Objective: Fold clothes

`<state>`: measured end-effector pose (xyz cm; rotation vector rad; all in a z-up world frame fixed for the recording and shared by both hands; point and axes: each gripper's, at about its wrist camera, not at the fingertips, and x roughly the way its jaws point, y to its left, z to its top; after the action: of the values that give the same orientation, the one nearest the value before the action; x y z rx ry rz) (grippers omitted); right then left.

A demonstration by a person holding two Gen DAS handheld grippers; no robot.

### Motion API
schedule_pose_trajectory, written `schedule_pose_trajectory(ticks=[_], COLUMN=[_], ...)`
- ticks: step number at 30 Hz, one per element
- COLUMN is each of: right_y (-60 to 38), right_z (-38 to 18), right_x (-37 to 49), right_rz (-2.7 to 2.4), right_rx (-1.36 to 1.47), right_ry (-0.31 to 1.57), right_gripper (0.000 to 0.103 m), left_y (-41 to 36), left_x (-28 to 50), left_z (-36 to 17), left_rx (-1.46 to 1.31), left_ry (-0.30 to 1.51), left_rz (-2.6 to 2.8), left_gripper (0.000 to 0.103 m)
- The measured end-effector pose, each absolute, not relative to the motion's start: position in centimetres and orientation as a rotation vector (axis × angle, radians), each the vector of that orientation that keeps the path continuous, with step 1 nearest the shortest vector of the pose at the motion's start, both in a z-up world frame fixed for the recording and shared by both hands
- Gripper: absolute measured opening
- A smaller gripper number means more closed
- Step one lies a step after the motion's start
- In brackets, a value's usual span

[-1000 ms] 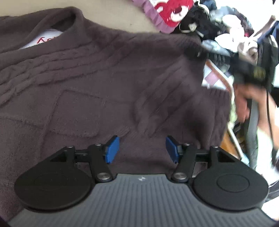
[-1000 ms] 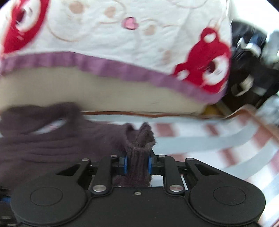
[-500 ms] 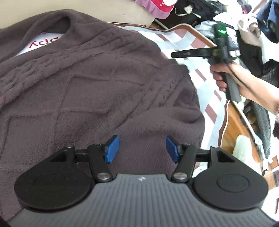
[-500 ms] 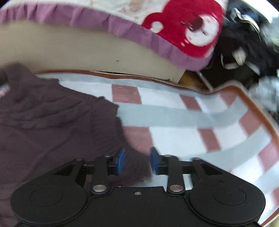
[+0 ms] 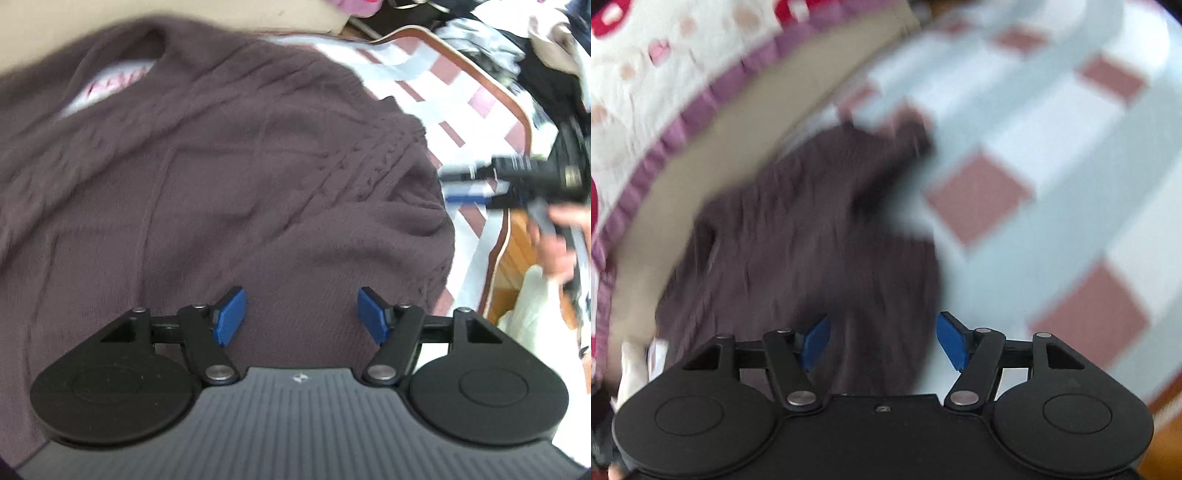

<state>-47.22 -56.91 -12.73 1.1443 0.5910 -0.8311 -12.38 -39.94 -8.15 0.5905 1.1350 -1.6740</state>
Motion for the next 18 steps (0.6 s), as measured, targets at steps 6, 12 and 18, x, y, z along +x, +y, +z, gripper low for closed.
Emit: schedule_pose_trajectory(ticks=[6, 12, 18], right_y=[-53.6, -52.4, -52.2], right_z=[-13.0, -6.0, -7.4], right_x=[-44.2, -44.0, -45.5], right_rz=[-0.836, -1.068, -1.206], right_rx=[0.981, 0.741, 0.598], right_ry=[0.594, 0.621, 0.854], right_gripper=[0.023, 0.010, 0.009], left_y=[-36.1, -33.2, -31.4], left_x=[-12.2, -9.1, -6.7], left_z=[-6.5, -5.2, -6.2], left_rx=[0.636, 0.582, 0.591], left_ry=[0.980, 0.973, 1.040], left_rz=[-1.614, -1.530, -1.451], left_gripper=[0.066, 0.066, 0.066])
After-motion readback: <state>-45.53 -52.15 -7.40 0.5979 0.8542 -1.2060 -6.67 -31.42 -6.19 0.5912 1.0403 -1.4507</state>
